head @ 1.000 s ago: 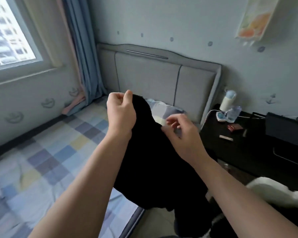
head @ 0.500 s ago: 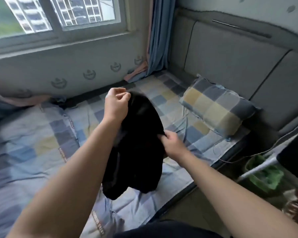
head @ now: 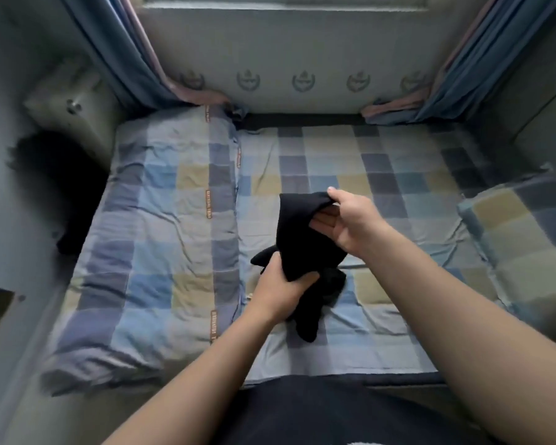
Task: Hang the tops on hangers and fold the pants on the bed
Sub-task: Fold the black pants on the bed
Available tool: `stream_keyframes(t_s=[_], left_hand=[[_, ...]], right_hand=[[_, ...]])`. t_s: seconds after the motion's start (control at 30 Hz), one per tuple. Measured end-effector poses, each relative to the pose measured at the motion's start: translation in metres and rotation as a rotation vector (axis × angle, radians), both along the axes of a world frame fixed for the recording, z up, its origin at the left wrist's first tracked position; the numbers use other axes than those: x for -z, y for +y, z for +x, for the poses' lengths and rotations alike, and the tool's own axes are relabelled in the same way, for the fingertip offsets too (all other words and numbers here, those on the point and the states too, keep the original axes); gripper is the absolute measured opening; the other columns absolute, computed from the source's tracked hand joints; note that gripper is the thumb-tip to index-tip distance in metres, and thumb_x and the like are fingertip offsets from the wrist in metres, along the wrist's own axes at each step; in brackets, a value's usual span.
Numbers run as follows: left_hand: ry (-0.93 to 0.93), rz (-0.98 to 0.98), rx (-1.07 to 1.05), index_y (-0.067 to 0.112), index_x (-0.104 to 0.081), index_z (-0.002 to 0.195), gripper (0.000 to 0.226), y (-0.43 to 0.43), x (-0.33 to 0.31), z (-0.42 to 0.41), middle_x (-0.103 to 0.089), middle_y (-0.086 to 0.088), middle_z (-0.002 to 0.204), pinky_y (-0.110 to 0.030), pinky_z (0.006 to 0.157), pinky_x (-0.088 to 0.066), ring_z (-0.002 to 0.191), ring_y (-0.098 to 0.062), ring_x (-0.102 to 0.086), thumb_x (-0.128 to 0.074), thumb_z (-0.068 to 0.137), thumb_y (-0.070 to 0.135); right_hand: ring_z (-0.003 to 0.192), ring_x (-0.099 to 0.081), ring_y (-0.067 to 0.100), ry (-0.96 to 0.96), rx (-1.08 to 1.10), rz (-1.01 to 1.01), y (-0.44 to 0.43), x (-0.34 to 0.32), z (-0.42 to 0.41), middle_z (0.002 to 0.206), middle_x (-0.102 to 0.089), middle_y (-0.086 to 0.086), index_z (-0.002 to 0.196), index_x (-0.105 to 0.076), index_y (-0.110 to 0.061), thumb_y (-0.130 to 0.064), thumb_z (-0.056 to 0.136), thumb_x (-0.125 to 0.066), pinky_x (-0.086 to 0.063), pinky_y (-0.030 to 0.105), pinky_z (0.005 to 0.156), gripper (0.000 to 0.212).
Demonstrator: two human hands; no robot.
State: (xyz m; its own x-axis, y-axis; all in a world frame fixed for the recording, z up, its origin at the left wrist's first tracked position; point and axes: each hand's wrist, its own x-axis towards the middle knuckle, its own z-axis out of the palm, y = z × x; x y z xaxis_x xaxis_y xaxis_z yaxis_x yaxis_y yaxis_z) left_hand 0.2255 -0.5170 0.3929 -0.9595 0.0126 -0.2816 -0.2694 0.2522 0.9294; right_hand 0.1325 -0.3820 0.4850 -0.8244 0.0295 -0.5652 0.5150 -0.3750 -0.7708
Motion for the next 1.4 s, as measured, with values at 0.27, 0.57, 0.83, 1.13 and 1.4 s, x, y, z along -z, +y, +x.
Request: stream_keyframes(t_s=[0.27, 0.57, 0.83, 1.13, 1.4], left_hand=[[0.13, 0.076, -0.381, 0.024, -0.068, 0.091, 0.016, 0.027, -0.017, -0.045, -0.073, 0.01, 0.084, -0.021, 0.073, -0.052, 0.08, -0.004, -0.065, -0.055, 0.1, 0.019], [-0.065, 0.454, -0.55, 0.002, -0.068, 0.109, 0.018, 0.072, -0.037, -0.036, -0.071, -0.02, 0.102, -0.045, 0.09, -0.056, 0.095, -0.031, -0.069, -0.052, 0.103, 0.006], [-0.108, 0.283, -0.637, -0.005, -0.052, 0.133, 0.036, 0.066, -0.049, -0.028, -0.066, -0.018, 0.109, -0.047, 0.1, -0.051, 0.102, -0.03, -0.063, -0.055, 0.097, -0.006], [0.137, -0.395, 0.205, 0.052, -0.023, 0.151, 0.115, 0.064, -0.044, -0.027, -0.017, 0.011, 0.165, -0.037, 0.121, -0.023, 0.152, -0.012, -0.019, -0.087, 0.056, 0.056], [0.071, 0.244, -0.189, 0.026, -0.076, 0.108, 0.032, 0.052, -0.041, -0.037, -0.076, -0.005, 0.11, -0.042, 0.092, -0.056, 0.105, -0.024, -0.072, -0.079, 0.078, 0.036]], right_hand=[[0.109, -0.069, 0.029, 0.038, -0.369, 0.111, 0.061, 0.013, -0.005, 0.115, -0.074, 0.009, 0.115, -0.06, -0.017, -0.015, 0.103, -0.052, -0.054, 0.047, 0.096, 0.015], [0.128, -0.052, 0.006, 0.249, -0.816, 0.301, 0.111, 0.087, 0.032, 0.142, -0.051, -0.007, 0.143, -0.041, -0.033, -0.049, 0.071, -0.083, -0.044, 0.026, 0.103, 0.085], [0.089, -0.067, 0.008, 0.423, -0.804, 0.649, 0.104, 0.118, 0.032, 0.089, -0.073, -0.015, 0.097, -0.067, -0.034, -0.043, 0.077, -0.065, -0.051, 0.035, 0.078, 0.022], [0.074, -0.073, 0.022, 0.44, -0.694, 0.37, 0.098, 0.036, 0.004, 0.078, -0.074, 0.003, 0.089, -0.072, -0.012, -0.013, 0.09, -0.073, -0.06, 0.035, 0.065, 0.001], [0.112, -0.058, -0.003, 0.705, -0.683, 0.448, 0.106, -0.001, -0.004, 0.121, -0.066, -0.014, 0.119, -0.068, -0.039, -0.032, 0.082, -0.073, -0.048, 0.02, 0.093, 0.038]])
